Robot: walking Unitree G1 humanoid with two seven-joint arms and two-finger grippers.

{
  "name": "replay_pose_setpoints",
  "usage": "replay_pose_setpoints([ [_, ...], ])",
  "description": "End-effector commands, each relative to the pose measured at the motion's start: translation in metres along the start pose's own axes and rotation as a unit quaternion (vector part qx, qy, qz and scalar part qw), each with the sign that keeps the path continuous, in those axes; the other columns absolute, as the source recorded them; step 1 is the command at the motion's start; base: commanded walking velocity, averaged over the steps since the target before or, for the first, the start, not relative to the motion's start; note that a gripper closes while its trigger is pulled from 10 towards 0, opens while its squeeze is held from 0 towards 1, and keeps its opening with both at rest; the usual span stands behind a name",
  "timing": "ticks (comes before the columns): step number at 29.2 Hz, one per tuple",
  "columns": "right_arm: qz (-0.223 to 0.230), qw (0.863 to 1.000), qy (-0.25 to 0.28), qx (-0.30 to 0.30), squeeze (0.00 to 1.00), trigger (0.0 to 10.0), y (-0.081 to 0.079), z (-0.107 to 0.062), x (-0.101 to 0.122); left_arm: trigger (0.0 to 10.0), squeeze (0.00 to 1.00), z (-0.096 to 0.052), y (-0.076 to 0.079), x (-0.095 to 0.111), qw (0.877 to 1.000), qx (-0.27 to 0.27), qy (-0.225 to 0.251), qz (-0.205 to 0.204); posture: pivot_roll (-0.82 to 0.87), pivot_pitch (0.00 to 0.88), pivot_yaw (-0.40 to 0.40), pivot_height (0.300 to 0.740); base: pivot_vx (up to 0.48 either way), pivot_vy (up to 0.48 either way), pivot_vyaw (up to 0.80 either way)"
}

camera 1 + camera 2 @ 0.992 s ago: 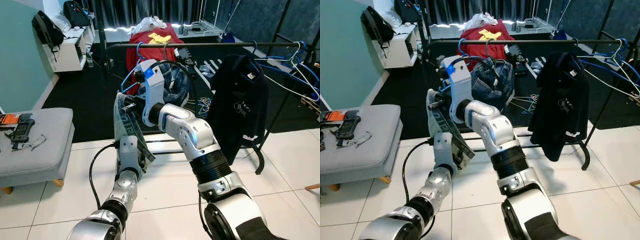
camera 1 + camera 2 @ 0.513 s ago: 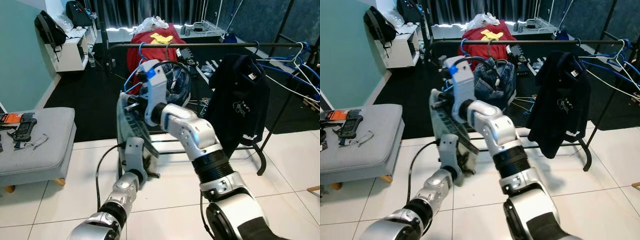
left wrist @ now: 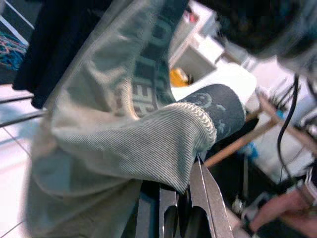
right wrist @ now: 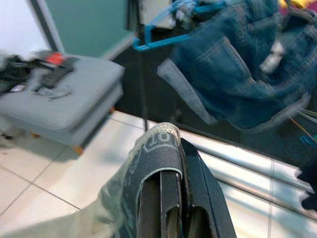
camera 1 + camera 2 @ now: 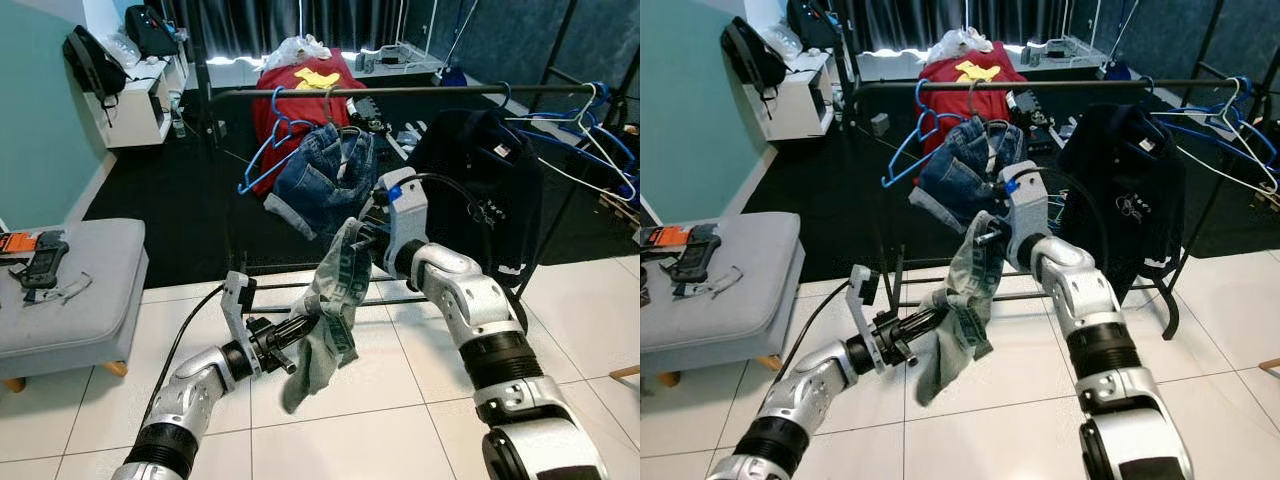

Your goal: Hang hanger

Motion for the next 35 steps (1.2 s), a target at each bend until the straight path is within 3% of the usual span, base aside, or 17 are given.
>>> replay_pose_setpoints([
  [1,-0.008,0.999,0.021,0.047,0.0,0.0,-0.002,-0.01,0.002,0.0,0.0,-0.009,-0.005,0.014,0.999,-0.02,0.022,-0.036,-0.09,0.066,0.001,0.74,0.0,0.0,0.0],
  [3,-0.013,0.998,0.022,0.061,0.0,0.0,-0.001,-0.014,0.001,0.0,0.0,-0.011,-0.004,0.018,0.998,-0.035,0.028,-0.052,-0.09,0.066,0.001,0.74,0.0,0.0,0.0],
  [5,-0.03,0.997,0.014,0.069,0.0,0.0,0.007,-0.023,-0.009,0.0,0.0,-0.019,0.005,0.024,0.991,-0.085,0.015,-0.103,-0.09,0.068,0.006,0.74,0.0,0.0,0.0],
  [7,-0.036,0.997,0.01,0.068,0.0,0.0,0.011,-0.026,-0.013,0.0,0.0,-0.021,0.009,0.026,0.988,-0.102,0.012,-0.116,-0.09,0.068,0.006,0.74,0.0,0.0,0.0],
  [8,-0.042,0.997,0.0,0.068,0.0,1.1,0.014,-0.031,-0.021,0.0,0.0,-0.022,0.01,0.033,0.984,-0.109,0.026,-0.136,-0.09,0.068,0.007,0.74,0.0,0.0,0.0],
  [9,-0.042,0.997,0.0,0.068,0.0,1.1,0.014,-0.031,-0.021,0.0,0.0,-0.022,0.01,0.033,0.984,-0.109,0.026,-0.136,-0.09,0.068,0.007,0.74,0.0,0.0,0.0],
  [10,-0.045,0.996,-0.012,0.07,0.0,2.3,0.017,-0.036,-0.033,0.0,0.0,-0.022,0.01,0.041,0.982,-0.112,0.043,-0.143,-0.09,0.07,0.008,0.74,0.0,0.0,0.0],
  [11,-0.048,0.996,-0.02,0.072,0.0,2.3,0.019,-0.04,-0.04,0.0,0.0,-0.023,0.01,0.047,0.981,-0.115,0.053,-0.148,-0.09,0.069,0.008,0.74,0.0,0.0,0.0],
  [12,-0.051,0.996,-0.034,0.068,0.0,3.6,0.022,-0.044,-0.054,0.0,0.0,-0.022,0.01,0.053,0.981,-0.114,0.057,-0.146,-0.08,0.07,0.01,0.74,0.0,0.0,0.0],
  [16,-0.051,0.995,-0.053,0.066,0.0,4.3,0.023,-0.051,-0.078,0.0,0.0,-0.019,0.012,0.06,0.982,-0.126,0.05,-0.134,-0.08,0.072,0.017,0.74,0.0,0.0,0.0],
  [21,-0.056,0.994,-0.044,0.078,0.0,5.2,0.017,-0.052,-0.08,0.0,0.0,-0.018,0.016,0.065,0.979,-0.142,0.046,-0.139,-0.08,0.069,0.021,0.74,0.0,0.0,0.0],
  [22,-0.053,0.995,-0.033,0.078,0.0,7.7,0.017,-0.051,-0.077,0.0,0.0,-0.019,0.019,0.067,0.977,-0.15,0.05,-0.146,-0.09,0.069,0.021,0.74,0.0,0.0,0.0],
  [25,-0.05,0.996,-0.016,0.076,0.0,8.0,0.017,-0.051,-0.074,0.0,0.0,-0.021,0.022,0.071,0.973,-0.16,0.056,-0.159,-0.08,0.064,0.02,0.74,0.0,0.0,0.0],
  [26,-0.051,0.996,-0.01,0.073,0.0,10.0,0.018,-0.051,-0.073,0.0,0.0,-0.022,0.024,0.072,0.972,-0.162,0.057,-0.162,-0.08,0.063,0.021,0.74,0.0,0.0,0.0],
  [31,-0.051,0.996,-0.01,0.073,0.0,10.0,0.018,-0.051,-0.073,0.0,0.0,-0.022,0.024,0.072,0.972,-0.162,0.057,-0.162,-0.08,0.063,0.021,0.74,0.0,0.0,0.0],
  [32,-0.049,0.996,0.002,0.081,1.0,10.0,0.015,-0.051,-0.071,0.0,0.0,-0.023,0.026,0.077,0.968,-0.173,0.068,-0.167,-0.08,0.058,0.023,0.74,0.0,0.0,0.0],
  [35,-0.049,0.995,0.01,0.084,1.0,10.0,0.013,-0.051,-0.071,0.0,0.0,-0.023,0.028,0.08,0.966,-0.183,0.074,-0.168,-0.08,0.057,0.024,0.74,0.0,0.0,0.0],
])
Point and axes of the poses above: a point about 5 cm out from each wrist's last joint towards the gripper, its own z axis pointing out of the wrist towards the gripper, its own x axis along the axis of the wrist's last joint, y = z × x, the point moved 3 cm from there along z, pointing out of the wrist towards the gripper, and after that the axes turned 13 degrees about z, right-handed, at the moved point
